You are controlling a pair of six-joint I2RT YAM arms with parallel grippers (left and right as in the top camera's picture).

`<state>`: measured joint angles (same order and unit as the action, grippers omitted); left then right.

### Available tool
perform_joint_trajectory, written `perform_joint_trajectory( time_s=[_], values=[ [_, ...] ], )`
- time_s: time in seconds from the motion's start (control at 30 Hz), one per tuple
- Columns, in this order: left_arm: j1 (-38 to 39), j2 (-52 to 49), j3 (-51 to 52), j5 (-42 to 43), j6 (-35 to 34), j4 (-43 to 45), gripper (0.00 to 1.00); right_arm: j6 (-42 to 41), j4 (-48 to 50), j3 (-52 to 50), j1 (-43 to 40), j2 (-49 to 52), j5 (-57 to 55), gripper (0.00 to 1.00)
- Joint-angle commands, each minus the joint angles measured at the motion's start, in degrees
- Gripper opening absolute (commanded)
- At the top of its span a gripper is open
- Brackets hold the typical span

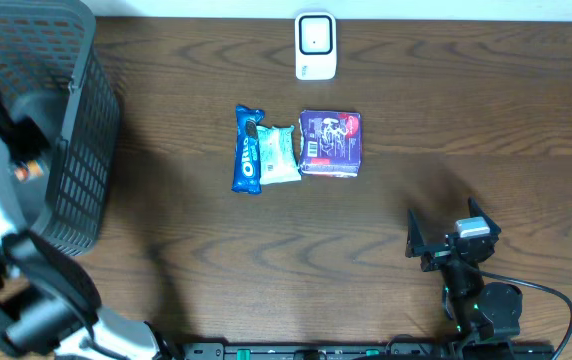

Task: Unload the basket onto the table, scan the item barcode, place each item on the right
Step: 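Reach the left gripper into the basket and grasp the Kleenex tissue pack, then place the Kleenex pack beside the Oreo pack with the left gripper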

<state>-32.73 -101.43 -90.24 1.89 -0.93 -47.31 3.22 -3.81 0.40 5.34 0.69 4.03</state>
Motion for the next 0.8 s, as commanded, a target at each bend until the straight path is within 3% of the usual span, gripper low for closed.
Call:
perform_joint_trajectory(
  time_s=[0.0, 0.2, 0.3, 0.4, 0.57, 0.77],
  values=[
    [0.0, 11.9, -6.9, 10.8, -6.3, 3.7, 0.07, 0.1, -0.3, -0.1, -0.5, -0.3, -0.1, 0.99],
    [1.2, 26.2, -7.1, 25.8, -15.7, 13.2, 0.07, 0.1, -0.3, -0.1, -0.5, -0.3, -0.1, 0.99],
    [5.6, 30.6, -7.1, 28.1, -16.2, 15.0, 0.07, 0.1, -0.3, -0.1, -0.5, -0.3, -0.1, 0.99],
    [17.1, 32.7, -7.1, 28.1, -16.4, 15.3, 0.07, 0.1, -0.3, -0.1, -0.5, -0.3, -0.1, 0.99],
    [35.4, 27.8, -7.1, 26.3, -16.3, 15.3, 0.07, 0.1, -0.3, -0.1, -0.5, -0.3, -0.1, 0.99],
    [53.8, 13.5, -7.1, 14.0, -16.3, 17.1, 0.07, 0.1, -0.3, -0.1, -0.5, -0.3, -0.1, 0.99]
  ],
)
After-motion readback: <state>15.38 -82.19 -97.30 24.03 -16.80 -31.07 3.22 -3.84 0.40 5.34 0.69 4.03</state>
